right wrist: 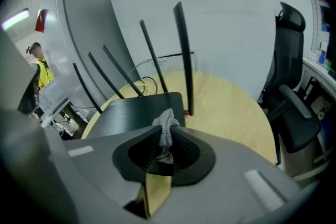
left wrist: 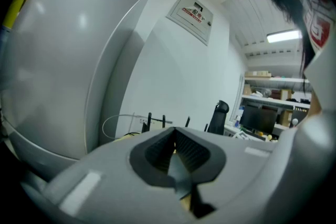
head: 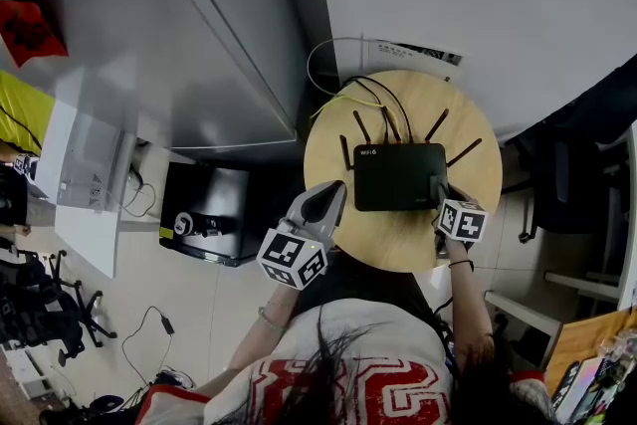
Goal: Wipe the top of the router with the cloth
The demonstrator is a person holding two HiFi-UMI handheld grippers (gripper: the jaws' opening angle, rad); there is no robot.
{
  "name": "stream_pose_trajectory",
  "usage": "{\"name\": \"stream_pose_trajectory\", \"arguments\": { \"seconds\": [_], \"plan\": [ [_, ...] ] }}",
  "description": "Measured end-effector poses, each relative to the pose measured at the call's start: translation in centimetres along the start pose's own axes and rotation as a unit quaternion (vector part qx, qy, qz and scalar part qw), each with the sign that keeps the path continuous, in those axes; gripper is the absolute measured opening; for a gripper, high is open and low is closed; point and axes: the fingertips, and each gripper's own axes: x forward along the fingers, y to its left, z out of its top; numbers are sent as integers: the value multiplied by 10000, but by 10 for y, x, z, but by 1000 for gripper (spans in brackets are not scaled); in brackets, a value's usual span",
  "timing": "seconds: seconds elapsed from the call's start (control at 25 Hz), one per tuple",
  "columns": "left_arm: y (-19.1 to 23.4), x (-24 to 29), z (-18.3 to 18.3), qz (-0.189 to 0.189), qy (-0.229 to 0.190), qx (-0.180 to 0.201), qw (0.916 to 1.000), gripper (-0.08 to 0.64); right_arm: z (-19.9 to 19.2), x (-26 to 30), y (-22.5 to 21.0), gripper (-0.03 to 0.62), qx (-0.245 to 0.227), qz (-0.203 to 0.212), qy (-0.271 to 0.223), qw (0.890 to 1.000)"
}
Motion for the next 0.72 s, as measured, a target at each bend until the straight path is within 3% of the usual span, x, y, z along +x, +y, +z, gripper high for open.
{"name": "stream_pose_trajectory", "arguments": {
  "seconds": [0.32, 0.56, 0.72],
  "plan": [
    [1, -5, -2, 30, 28, 12, 10000, 2, -10, 21, 114, 35, -728, 987, 222, 9922],
    [7, -13, -2, 145, 20, 18, 9999, 2, -20, 30, 192, 35, -1456, 1709, 432, 9735],
    [12, -19, -1, 221, 1, 6, 9998, 2, -31, 34, 211, 35, -1800, 1852, 578, 9643]
  ]
}}
